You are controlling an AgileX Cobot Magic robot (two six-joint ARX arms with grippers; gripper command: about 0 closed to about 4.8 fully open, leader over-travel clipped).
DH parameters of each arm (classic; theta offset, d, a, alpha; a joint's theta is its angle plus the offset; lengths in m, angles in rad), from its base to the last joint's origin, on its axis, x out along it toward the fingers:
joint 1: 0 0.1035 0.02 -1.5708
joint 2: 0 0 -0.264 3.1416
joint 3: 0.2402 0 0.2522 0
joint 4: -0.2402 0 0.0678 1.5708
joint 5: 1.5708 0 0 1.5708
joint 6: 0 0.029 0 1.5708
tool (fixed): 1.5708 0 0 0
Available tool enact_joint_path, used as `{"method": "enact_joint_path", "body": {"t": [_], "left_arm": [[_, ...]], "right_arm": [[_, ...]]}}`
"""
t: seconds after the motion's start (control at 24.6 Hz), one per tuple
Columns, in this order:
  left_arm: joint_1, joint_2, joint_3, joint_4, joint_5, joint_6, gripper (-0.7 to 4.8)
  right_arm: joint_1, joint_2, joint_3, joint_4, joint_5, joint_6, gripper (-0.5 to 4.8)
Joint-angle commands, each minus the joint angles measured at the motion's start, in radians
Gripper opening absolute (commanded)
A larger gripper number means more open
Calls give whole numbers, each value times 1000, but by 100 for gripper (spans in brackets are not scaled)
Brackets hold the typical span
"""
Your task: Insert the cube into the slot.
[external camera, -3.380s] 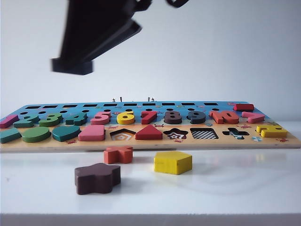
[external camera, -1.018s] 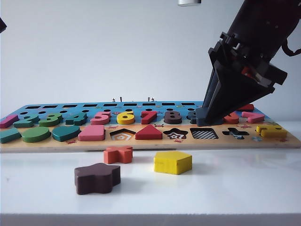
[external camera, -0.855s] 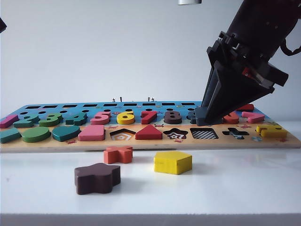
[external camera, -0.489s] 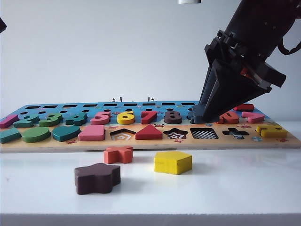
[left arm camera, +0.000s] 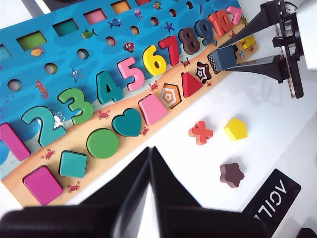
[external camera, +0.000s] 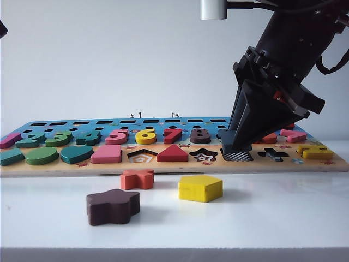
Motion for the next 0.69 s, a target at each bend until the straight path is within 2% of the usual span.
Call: {"method": "enact_joint_path", "body": {"t": [0.04, 0.69], "left_arm": [[-1, 1, 4, 13, 8, 4, 17], [-1, 1, 4, 13, 8, 4, 17]], "right_arm": [[-6, -1, 3, 13, -3, -5, 89], [-6, 10, 3, 11, -8, -4, 89]]}}
